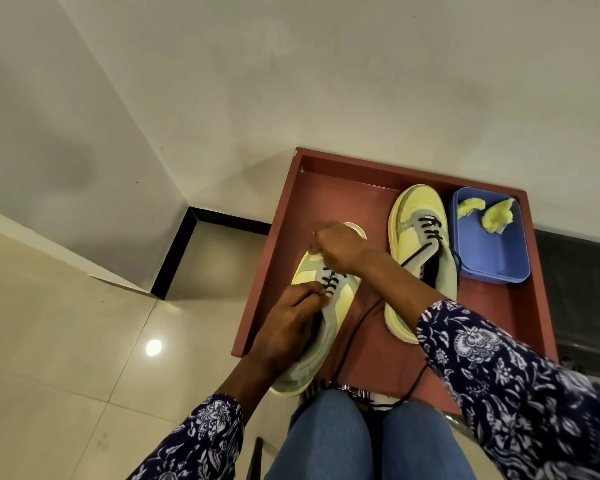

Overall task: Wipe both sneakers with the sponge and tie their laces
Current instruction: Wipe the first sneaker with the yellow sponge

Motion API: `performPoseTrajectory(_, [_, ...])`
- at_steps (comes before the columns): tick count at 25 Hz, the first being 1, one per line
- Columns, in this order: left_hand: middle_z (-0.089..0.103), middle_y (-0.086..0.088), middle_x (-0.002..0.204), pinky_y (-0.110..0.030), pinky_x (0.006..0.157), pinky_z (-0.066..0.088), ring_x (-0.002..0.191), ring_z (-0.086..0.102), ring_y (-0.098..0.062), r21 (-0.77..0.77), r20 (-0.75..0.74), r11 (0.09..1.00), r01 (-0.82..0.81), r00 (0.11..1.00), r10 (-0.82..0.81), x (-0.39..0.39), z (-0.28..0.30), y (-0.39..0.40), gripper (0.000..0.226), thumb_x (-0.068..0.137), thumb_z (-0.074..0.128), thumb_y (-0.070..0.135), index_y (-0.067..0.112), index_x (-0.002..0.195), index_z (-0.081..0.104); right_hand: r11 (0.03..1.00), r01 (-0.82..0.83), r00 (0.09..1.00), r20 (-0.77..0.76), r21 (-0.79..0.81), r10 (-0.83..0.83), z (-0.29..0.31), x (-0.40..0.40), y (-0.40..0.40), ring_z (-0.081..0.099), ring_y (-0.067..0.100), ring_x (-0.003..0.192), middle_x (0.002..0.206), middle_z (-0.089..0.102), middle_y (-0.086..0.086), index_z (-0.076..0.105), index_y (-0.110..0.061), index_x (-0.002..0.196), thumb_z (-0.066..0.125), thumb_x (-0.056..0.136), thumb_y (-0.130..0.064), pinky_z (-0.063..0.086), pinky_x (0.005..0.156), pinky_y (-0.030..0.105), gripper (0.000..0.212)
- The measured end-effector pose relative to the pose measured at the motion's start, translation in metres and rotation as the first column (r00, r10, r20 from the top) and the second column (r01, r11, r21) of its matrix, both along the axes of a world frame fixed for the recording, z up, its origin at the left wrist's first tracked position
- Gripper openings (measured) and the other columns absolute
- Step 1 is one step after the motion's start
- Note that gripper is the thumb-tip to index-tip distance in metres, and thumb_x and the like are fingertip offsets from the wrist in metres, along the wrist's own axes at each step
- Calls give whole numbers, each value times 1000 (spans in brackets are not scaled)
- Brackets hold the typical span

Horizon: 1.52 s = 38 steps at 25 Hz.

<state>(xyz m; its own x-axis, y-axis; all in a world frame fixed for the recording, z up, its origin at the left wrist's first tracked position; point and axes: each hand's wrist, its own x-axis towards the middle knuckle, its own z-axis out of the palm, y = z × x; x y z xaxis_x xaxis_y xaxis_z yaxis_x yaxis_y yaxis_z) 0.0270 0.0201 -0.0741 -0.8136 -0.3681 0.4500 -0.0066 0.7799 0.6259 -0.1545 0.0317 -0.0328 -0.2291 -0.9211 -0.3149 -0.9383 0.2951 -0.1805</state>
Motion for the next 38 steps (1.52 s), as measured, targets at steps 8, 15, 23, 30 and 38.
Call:
performPoseTrajectory(8, [65,-17,104,-22,89,46,103,54,-18,-20,52,1000,-13,999,14,2,-1,0,25,85,48,9,0,99,67,977,-177,977,-103,118,189,-2,-1,-23,62,32,99,108,67,14,66,-5,107,48,86,-1,53,84,38,29])
performPoseTrajectory(15, [65,-17,104,-19,89,44,102,53,-17,-17,47,1000,-16,999,17,2,1,1,25,84,50,10,-1,99,67,988,155,983,-96,-26,-157,4,-40,2,49,32,115,123,56,17,57,-5,122,45,88,-2,42,95,36,36])
performPoseTrajectory(23, [65,-18,100,-10,93,36,100,51,-16,-30,42,998,-47,998,48,-1,4,3,26,85,45,5,-4,95,68,867,448,893,151,-217,-424,-23,3,44,49,35,107,115,50,18,55,-8,127,50,81,3,38,92,34,48])
performPoseTrajectory(30, [66,-19,99,-16,90,39,100,50,-17,-30,25,999,-43,999,44,-1,6,3,26,84,46,4,-4,94,68,847,436,898,203,-305,-390,-27,14,60,54,37,109,115,56,21,64,-6,116,54,86,-7,40,90,31,31])
performPoseTrajectory(38, [66,-19,97,-19,90,41,99,51,-17,-68,5,997,-44,999,44,-2,6,3,25,84,46,4,-3,92,69,718,666,746,197,-204,-636,-18,0,49,47,34,123,138,45,20,47,-7,134,44,84,4,34,104,31,52])
